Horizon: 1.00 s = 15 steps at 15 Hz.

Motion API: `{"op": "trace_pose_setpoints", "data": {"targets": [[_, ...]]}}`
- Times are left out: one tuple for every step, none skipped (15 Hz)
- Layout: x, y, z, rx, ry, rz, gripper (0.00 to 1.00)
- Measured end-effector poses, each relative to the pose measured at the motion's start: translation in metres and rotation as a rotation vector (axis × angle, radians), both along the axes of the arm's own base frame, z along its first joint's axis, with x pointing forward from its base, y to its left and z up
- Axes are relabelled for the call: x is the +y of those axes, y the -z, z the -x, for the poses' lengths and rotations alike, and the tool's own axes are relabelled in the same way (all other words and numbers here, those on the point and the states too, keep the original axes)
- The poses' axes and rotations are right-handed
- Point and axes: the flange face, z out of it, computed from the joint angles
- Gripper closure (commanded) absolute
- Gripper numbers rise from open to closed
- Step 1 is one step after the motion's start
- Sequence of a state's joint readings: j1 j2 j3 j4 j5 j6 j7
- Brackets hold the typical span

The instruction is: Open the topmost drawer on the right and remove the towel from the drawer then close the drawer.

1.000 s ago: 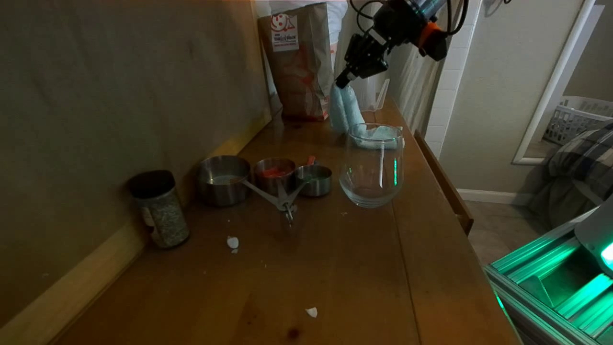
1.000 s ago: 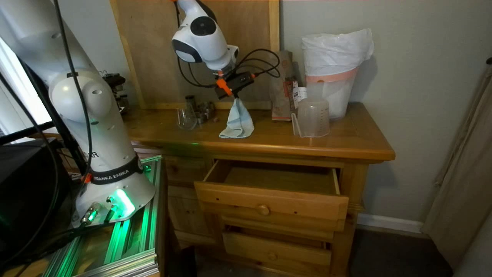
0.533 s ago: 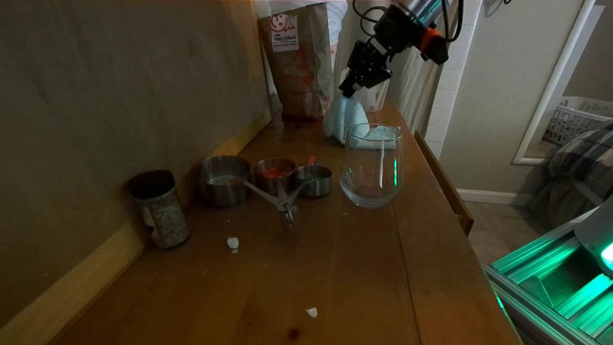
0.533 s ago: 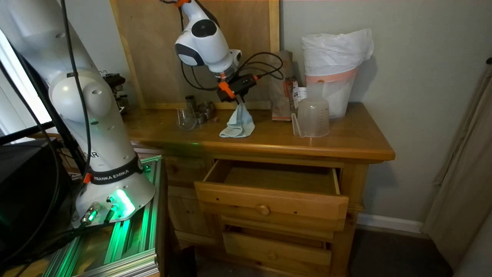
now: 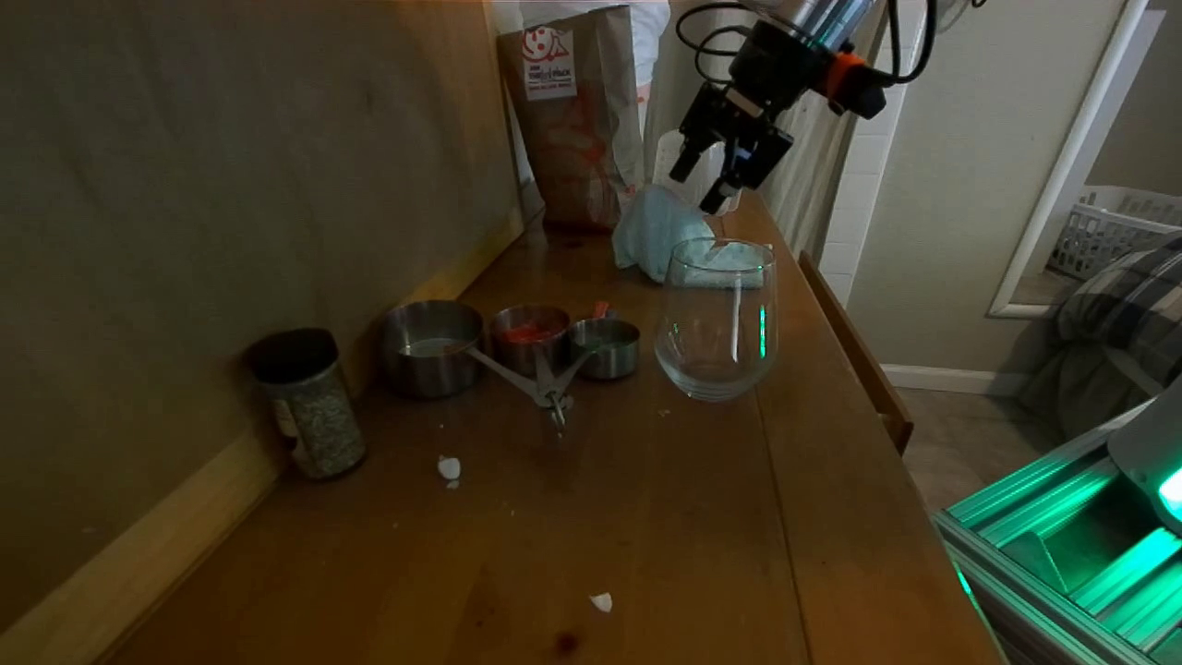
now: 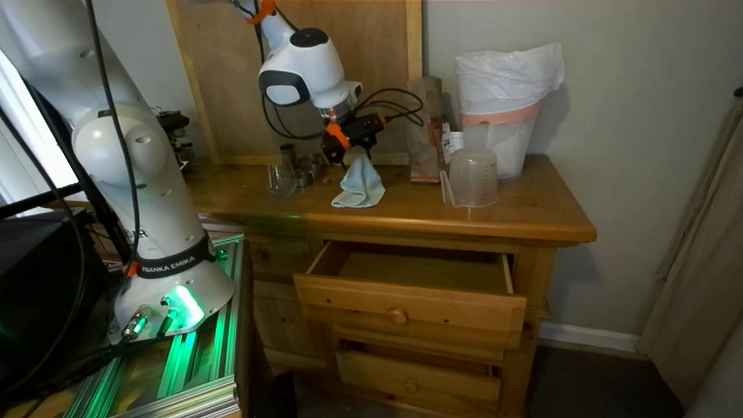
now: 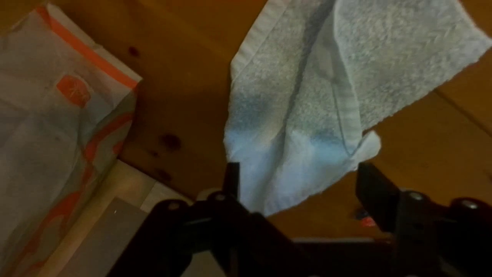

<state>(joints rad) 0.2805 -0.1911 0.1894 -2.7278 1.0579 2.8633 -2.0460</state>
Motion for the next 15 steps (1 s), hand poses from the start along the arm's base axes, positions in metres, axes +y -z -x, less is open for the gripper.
{"op": "trace_pose_setpoints", "data": {"targets": [[-0.007,0.000,0.003,0.017,0.011,0.016,0.00],[-0.012,-0.003,0.002,0.026,0.022,0.030,0.00],[-0.018,-0.008,-0.002,0.032,0.035,0.040,0.00],[-0.025,-0.013,-0.005,0.041,0.052,0.048,0.00],[-0.033,-0.017,-0.009,0.055,0.071,0.051,0.00],[-0.044,-0.022,-0.012,0.074,0.096,0.049,0.00],[-0.055,-0.026,-0.013,0.097,0.126,0.039,0.00],[-0.067,-0.029,-0.013,0.123,0.157,0.022,0.00],[-0.079,-0.032,-0.011,0.151,0.183,0.002,0.00],[-0.089,-0.034,-0.009,0.179,0.206,-0.018,0.00],[-0.099,-0.035,-0.007,0.208,0.230,-0.037,0.00],[-0.108,-0.035,-0.005,0.238,0.257,-0.051,0.00],[-0.118,-0.035,-0.003,0.269,0.284,-0.061,0.00],[-0.129,-0.034,-0.001,0.298,0.311,-0.070,0.00],[-0.140,-0.032,0.002,0.325,0.334,-0.077,0.00]]}}
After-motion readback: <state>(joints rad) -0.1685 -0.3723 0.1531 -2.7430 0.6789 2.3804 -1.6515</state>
